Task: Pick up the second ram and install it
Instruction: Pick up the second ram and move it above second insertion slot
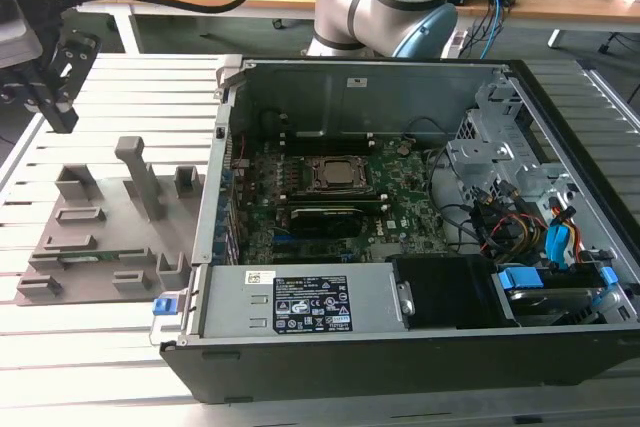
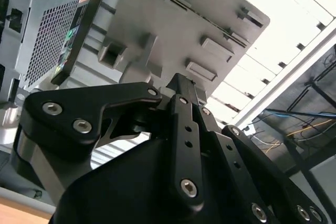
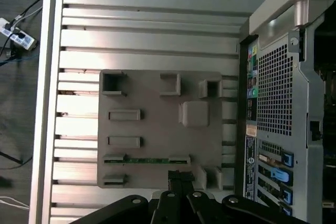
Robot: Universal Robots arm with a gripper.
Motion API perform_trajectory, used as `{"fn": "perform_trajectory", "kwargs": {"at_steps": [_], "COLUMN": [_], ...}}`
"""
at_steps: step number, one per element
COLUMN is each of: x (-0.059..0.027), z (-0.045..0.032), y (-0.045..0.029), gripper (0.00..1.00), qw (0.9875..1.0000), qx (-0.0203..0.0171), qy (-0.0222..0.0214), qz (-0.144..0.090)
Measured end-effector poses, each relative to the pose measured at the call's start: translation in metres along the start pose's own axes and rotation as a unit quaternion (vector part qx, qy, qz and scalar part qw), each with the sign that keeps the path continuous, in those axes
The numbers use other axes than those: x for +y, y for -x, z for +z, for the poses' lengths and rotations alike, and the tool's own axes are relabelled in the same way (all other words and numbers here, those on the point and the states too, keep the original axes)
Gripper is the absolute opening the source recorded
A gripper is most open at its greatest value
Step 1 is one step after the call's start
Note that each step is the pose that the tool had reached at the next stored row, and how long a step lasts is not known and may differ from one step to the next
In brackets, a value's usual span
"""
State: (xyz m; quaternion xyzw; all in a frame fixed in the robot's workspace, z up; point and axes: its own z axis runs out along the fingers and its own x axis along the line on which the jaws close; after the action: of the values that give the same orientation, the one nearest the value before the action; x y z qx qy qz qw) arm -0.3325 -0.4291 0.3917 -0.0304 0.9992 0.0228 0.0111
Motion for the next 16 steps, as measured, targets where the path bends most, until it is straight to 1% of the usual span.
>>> {"fn": "perform_trajectory", "kwargs": {"at_steps": [2,3,4,5,7,9,10,11,14,15,16], "x": [0.0,0.0,0.0,0.0,0.0,0.0001,0.0,0.0,0.0,0.0,0.0], "z": [0.0,0.0,0.0,0.0001,0.0,0.0,0.0,0.0,0.0,0.0,0.0], "y": [0.0,0.0,0.0,0.0001,0.0,0.0,-0.0001,0.0,-0.0001,-0.0001,-0.0001], "gripper": [0.11,0.11,0.11,0.11,0.11,0.11,0.11,0.11,0.11,0.11,0.11], "qw": [0.9999,0.9994,0.9982,0.997,0.9961,0.9953,0.9944,0.9938,0.9908,0.9895,0.989], "qx": [0.0006,0.0016,0.0027,0.0036,0.0044,0.0055,0.0065,0.0071,0.0083,0.0088,0.009], "qy": [0.0003,0.0008,0.0012,0.0002,-0.0018,-0.0059,-0.0105,-0.013,-0.0154,-0.0164,-0.0169], "qz": [-0.013,-0.036,-0.061,-0.077,-0.088,-0.096,-0.105,-0.11,-0.134,-0.143,-0.147]}}
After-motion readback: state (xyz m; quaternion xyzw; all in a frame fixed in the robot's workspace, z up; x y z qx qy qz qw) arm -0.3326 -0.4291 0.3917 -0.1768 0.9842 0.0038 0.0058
